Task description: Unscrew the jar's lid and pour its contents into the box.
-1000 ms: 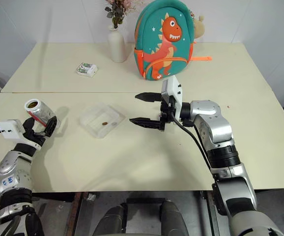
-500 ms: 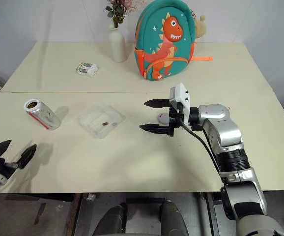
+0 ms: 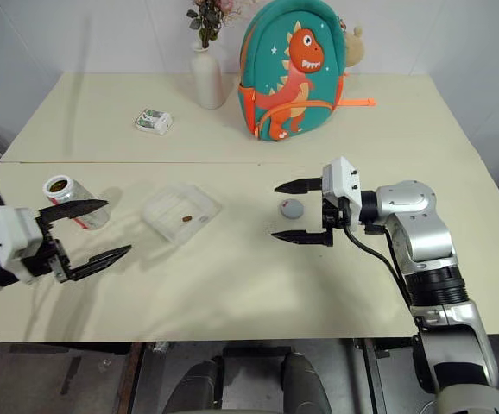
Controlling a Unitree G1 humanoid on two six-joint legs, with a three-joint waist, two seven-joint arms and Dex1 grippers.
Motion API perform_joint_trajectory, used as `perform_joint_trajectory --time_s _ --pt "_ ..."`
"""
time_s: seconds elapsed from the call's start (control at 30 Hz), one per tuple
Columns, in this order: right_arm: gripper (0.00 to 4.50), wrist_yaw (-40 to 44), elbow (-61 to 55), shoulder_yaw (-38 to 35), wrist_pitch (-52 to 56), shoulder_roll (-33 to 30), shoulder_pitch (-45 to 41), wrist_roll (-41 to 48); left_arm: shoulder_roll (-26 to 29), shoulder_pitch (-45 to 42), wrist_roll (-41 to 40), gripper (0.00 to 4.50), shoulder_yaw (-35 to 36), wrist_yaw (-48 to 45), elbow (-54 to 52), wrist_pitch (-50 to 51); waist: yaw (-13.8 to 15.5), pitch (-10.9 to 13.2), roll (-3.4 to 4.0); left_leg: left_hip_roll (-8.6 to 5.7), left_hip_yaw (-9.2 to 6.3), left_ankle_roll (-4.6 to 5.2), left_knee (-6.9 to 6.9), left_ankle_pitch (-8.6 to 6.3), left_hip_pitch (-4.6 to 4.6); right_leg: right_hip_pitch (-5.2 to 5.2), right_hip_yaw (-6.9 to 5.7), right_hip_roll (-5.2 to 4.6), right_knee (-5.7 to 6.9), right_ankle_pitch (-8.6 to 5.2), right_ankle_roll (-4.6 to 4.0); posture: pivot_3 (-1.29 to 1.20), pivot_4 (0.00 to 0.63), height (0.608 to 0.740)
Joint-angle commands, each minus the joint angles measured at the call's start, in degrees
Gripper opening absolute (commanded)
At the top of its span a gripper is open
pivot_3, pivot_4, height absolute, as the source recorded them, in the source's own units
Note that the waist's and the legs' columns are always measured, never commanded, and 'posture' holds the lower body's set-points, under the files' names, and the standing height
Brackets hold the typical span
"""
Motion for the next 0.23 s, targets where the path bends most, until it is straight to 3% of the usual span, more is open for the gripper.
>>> perform_joint_trajectory --time_s 0.03,0.23 --pt "4.5 -0.46 -4.53 -3.29 1.25 -2.63 2.0 2.08 1.21 -2.11 -0.12 4.48 -1.54 -3.56 2.64 -1.17 -0.2 0.0 0.01 0.03 0.0 0.0 0.0 -0.05 0.0 -0.03 0.01 0.02 0.05 -0.09 -0.02 0.0 0.15 0.74" --pt "4.5 -3.53 -7.87 -4.82 3.1 -3.39 4.39 2.8 0.3 -3.2 -0.37 4.48 -2.4 -3.64 3.34 -0.55 -0.44 0.0 0.01 0.44 0.09 -0.12 0.09 -0.24 0.04 -0.06 0.08 0.41 0.13 -0.2 -0.17 0.0 0.15 0.74"
